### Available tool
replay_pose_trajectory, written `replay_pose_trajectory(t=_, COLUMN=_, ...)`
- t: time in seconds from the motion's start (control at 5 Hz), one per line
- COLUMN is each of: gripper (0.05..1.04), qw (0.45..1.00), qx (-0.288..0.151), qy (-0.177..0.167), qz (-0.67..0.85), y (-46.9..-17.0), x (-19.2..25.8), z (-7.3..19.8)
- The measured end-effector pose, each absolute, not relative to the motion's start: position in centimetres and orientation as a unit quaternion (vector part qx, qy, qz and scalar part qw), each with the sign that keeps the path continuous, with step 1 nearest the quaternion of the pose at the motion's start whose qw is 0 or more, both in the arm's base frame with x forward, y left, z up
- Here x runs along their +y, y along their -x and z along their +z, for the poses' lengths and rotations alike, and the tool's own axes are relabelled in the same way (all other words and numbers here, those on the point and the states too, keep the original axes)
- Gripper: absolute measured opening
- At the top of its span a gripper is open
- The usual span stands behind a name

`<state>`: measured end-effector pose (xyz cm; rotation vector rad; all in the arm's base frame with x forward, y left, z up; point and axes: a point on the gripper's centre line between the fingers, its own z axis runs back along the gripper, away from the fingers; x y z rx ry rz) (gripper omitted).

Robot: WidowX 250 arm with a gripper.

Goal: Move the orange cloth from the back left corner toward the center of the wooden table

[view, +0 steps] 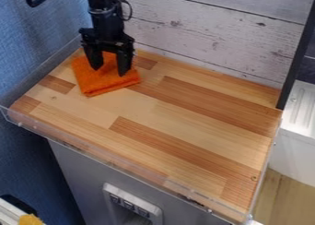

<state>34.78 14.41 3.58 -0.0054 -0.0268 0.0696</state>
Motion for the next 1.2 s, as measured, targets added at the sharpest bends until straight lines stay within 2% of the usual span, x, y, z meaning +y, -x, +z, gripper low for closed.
replay_pose_trajectory(t=0.4, gripper=0.362, qw=0.999, qx=-0.006, qy=-0.006, qz=0.046, y=-35.6, x=15.6, z=2.8)
replay_pose_trajectory(t=0.6, gripper=0.151, qw=0.999, qx=0.0, qy=-0.01, qz=0.049, y=-35.9, x=15.5, z=2.1)
replay_pose_trajectory(t=0.8, gripper=0.065, qw=0.999, qx=-0.002, qy=-0.012, qz=0.047, y=-36.7, x=14.8, z=2.1)
replay_pose_trajectory(t=1.2, gripper=0.062, qw=0.999, qx=-0.002, qy=-0.011, qz=0.042, y=-37.4, x=13.4, z=1.9)
